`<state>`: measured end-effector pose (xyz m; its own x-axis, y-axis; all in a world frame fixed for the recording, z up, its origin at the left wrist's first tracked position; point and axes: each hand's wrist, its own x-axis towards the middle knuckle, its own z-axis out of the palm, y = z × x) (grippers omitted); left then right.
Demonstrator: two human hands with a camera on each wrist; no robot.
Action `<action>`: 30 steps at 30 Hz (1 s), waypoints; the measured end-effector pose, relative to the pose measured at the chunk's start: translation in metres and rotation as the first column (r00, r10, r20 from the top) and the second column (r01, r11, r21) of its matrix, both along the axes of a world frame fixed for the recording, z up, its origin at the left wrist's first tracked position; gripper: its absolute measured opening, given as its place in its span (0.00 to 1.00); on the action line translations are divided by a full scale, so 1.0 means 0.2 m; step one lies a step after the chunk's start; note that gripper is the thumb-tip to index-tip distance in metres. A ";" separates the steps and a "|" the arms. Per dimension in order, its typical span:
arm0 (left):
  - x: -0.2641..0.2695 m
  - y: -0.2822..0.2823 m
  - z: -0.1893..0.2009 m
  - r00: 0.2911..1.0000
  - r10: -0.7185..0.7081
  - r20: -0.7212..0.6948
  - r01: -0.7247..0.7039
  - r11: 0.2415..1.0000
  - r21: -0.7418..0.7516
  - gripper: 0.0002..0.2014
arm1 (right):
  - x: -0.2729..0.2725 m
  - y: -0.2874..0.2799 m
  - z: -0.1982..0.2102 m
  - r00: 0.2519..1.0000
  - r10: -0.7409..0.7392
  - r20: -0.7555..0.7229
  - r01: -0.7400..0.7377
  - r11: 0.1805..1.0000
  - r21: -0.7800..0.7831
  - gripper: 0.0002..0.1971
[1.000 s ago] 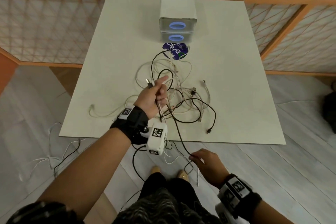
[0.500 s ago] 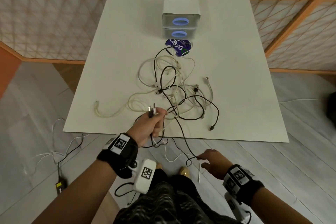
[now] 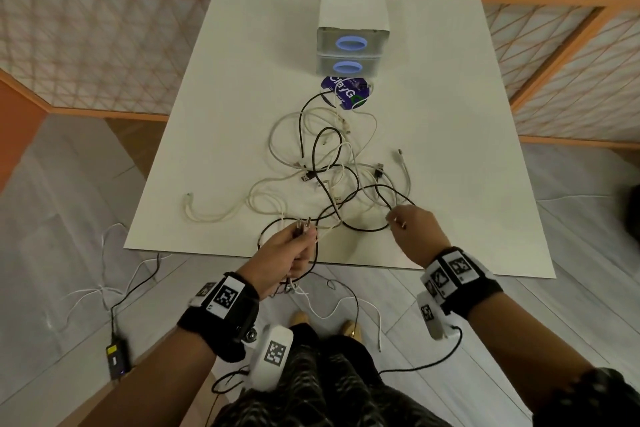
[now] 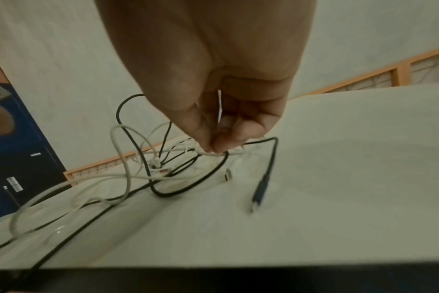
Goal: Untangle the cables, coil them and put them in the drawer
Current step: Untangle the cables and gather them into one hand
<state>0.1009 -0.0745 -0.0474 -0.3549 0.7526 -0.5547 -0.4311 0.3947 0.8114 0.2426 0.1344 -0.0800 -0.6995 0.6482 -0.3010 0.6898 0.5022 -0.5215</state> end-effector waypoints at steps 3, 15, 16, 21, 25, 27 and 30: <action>-0.02 0.01 0.01 0.998 -0.033 -0.054 0.031 0.999 -0.030 0.15 | -0.14 0.00 0.00 0.996 0.068 -0.057 -0.068 0.998 0.003 0.11; -0.08 -0.03 0.04 0.996 -0.011 -0.087 0.006 0.998 -0.057 0.17 | -0.47 -0.09 -0.11 0.954 0.260 0.147 -0.270 0.962 0.050 0.18; -0.08 -0.04 0.04 0.996 0.001 -0.093 -0.006 0.999 -0.047 0.17 | -0.46 -0.08 -0.12 0.954 0.266 0.139 -0.276 0.959 0.060 0.18; -0.08 0.00 0.05 0.970 0.086 -0.227 -0.085 0.996 0.012 0.16 | -0.42 -0.03 -0.03 0.980 0.167 -0.106 -0.147 0.974 0.171 0.15; -0.02 0.13 0.11 0.878 0.192 -0.439 -0.114 0.973 0.199 0.12 | -0.36 0.04 0.17 0.954 0.020 -0.300 0.054 0.970 0.237 0.14; 0.01 0.24 0.18 0.847 0.243 -0.472 -0.118 0.953 0.280 0.08 | -0.31 0.06 0.30 0.942 0.007 -0.336 0.089 0.959 0.268 0.14; 0.04 0.42 0.24 0.821 0.216 -0.529 -0.050 0.950 0.310 0.11 | -0.25 0.03 0.48 0.942 0.037 -0.334 0.048 0.969 0.241 0.15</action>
<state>0.1086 0.0105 -0.0001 -0.6446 0.7643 -0.0174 0.0886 0.0972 0.9913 0.1923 0.1396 0.0151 -0.7278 0.6760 0.1160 0.5002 0.6388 -0.5846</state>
